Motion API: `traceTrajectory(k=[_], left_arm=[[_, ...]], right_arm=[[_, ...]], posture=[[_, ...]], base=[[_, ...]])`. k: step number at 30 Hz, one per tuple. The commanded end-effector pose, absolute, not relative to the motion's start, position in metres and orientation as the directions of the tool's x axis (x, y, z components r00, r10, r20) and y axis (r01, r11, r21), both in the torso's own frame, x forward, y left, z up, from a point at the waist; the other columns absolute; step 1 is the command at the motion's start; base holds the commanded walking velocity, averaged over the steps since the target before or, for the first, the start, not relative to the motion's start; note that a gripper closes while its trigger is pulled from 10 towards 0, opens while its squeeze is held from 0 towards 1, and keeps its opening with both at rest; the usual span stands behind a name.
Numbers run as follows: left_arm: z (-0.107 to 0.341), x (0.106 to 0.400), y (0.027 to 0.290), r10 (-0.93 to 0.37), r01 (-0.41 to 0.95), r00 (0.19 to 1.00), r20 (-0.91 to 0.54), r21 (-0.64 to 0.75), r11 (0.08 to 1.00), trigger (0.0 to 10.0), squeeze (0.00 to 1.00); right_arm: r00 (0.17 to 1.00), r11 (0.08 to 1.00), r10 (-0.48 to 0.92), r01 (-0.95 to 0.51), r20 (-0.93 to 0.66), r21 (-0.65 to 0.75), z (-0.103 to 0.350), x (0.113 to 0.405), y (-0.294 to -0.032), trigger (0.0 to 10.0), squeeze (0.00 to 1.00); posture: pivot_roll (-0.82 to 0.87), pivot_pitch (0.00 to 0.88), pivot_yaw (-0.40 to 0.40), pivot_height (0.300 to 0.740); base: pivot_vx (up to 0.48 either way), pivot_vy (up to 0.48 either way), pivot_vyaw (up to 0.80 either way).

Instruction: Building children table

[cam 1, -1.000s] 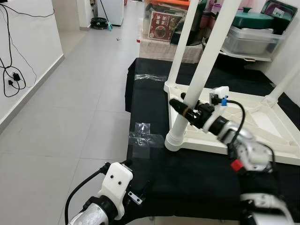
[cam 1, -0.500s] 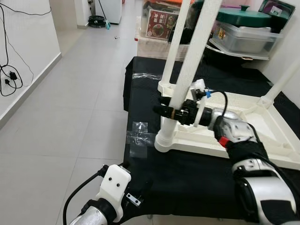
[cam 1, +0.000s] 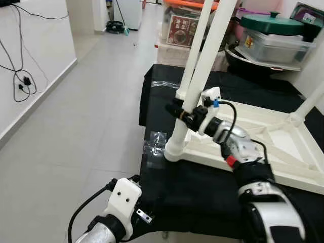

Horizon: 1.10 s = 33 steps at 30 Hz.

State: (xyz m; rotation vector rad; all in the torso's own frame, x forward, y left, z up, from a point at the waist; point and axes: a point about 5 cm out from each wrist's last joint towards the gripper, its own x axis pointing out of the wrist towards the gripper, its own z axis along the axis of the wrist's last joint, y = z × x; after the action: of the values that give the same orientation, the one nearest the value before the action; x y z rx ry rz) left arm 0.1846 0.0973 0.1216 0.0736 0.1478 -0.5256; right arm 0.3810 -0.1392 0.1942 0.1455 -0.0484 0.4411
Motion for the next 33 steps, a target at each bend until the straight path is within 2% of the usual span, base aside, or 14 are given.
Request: traceTrajectory(k=[1, 5, 13, 14, 15, 16, 17, 18, 19, 22, 23, 27, 29, 33], left_arm=[[0.118, 0.184, 0.098, -0.502, 0.512, 0.848, -0.173, 0.023, 0.858, 10.0, 0.00], [0.118, 0.186, 0.097, -0.503, 0.514, 0.847, -0.171, 0.023, 0.858, 10.0, 0.00], [0.118, 0.185, 0.097, -0.493, 0.503, 0.854, -0.169, 0.023, 0.864, 10.0, 0.00], [0.118, 0.185, 0.097, -0.490, 0.501, 0.855, -0.169, 0.022, 0.865, 10.0, 0.00], [0.118, 0.185, 0.097, -0.490, 0.501, 0.855, -0.169, 0.022, 0.865, 10.0, 0.00], [0.118, 0.185, 0.097, -0.489, 0.499, 0.856, -0.168, 0.021, 0.866, 10.0, 0.00], [0.118, 0.185, 0.097, -0.489, 0.499, 0.856, -0.168, 0.019, 0.866, 10.0, 0.00], [0.118, 0.185, 0.097, -0.489, 0.499, 0.856, -0.168, 0.019, 0.866, 10.0, 0.00], [0.118, 0.185, 0.097, -0.489, 0.499, 0.856, -0.168, 0.018, 0.867, 10.0, 0.00], [0.118, 0.186, 0.096, -0.492, 0.501, 0.854, -0.169, 0.014, 0.866, 10.0, 0.00], [0.118, 0.186, 0.096, -0.493, 0.502, 0.853, -0.169, 0.012, 0.865, 10.0, 0.00], [0.118, 0.186, 0.096, -0.494, 0.503, 0.853, -0.170, 0.011, 0.864, 10.0, 0.00], [0.117, 0.187, 0.096, -0.496, 0.505, 0.851, -0.171, 0.010, 0.863, 10.0, 0.00], [0.117, 0.187, 0.096, -0.496, 0.505, 0.852, -0.170, 0.010, 0.863, 10.0, 0.00]], right_arm=[[0.991, 0.981, 0.133, -0.130, -0.015, 0.147, 0.179, 0.378, -0.172, 0.0, 0.00], [0.965, 0.958, -0.253, 0.259, -0.062, 0.122, 0.171, 0.359, -0.174, 0.0, 0.00], [0.949, 0.933, -0.305, 0.315, -0.084, 0.173, 0.172, 0.358, -0.150, 0.0, 0.00], [0.948, 0.930, -0.306, 0.318, -0.091, 0.183, 0.174, 0.358, -0.143, 6.9, 0.00], [0.948, 0.930, -0.306, 0.318, -0.091, 0.183, 0.174, 0.358, -0.143, 6.9, 0.00], [0.959, 0.937, -0.270, 0.281, -0.082, 0.207, 0.176, 0.360, -0.135, 10.0, 0.00], [0.972, 0.942, -0.228, 0.237, -0.061, 0.237, 0.180, 0.360, -0.127, 10.0, 0.53], [0.972, 0.942, -0.228, 0.237, -0.061, 0.237, 0.180, 0.360, -0.127, 10.0, 0.53], [0.982, 0.948, -0.185, 0.186, -0.027, 0.257, 0.184, 0.360, -0.123, 10.0, 1.00], [0.991, 0.956, -0.129, 0.117, 0.027, 0.268, 0.191, 0.359, -0.128, 10.0, 1.00], [0.995, 0.961, -0.087, 0.071, 0.050, 0.268, 0.194, 0.359, -0.133, 10.0, 0.00], [0.997, 0.966, -0.016, -0.005, 0.078, 0.257, 0.197, 0.361, -0.141, 10.0, 0.00], [0.946, 0.905, 0.317, -0.324, 0.072, 0.274, 0.193, 0.362, -0.155, 10.0, 0.00], [0.890, 0.845, 0.451, -0.452, 0.073, 0.287, 0.193, 0.359, -0.156, 10.0, 0.00]], posture=[[0.15, 0.006, -0.117, 0.740], [0.16, 0.009, -0.127, 0.740], [0.17, 0.014, -0.137, 0.740], [0.16, 0.016, -0.137, 0.740], [0.16, 0.016, -0.137, 0.740], [0.16, 0.018, -0.140, 0.740], [0.16, 0.019, -0.140, 0.740], [0.16, 0.019, -0.140, 0.740], [0.15, 0.018, -0.136, 0.740], [0.15, 0.019, -0.134, 0.740], [0.15, 0.019, -0.133, 0.740], [0.15, 0.018, -0.133, 0.740], [0.14, 0.016, -0.132, 0.740], [0.15, 0.017, -0.135, 0.740]], base=[[0.000, 0.000, 0.00], [0.000, 0.000, 0.00], [0.000, 0.000, 0.00], [0.000, 0.000, 0.00], [0.000, 0.000, 0.00], [0.000, 0.000, 0.00], [0.000, 0.000, 0.00], [0.000, 0.000, 0.00], [0.000, 0.000, 0.00], [0.000, 0.000, 0.00], [0.000, 0.000, 0.00], [0.000, 0.000, 0.00], [0.000, 0.000, 0.00], [0.000, 0.000, 0.00]])
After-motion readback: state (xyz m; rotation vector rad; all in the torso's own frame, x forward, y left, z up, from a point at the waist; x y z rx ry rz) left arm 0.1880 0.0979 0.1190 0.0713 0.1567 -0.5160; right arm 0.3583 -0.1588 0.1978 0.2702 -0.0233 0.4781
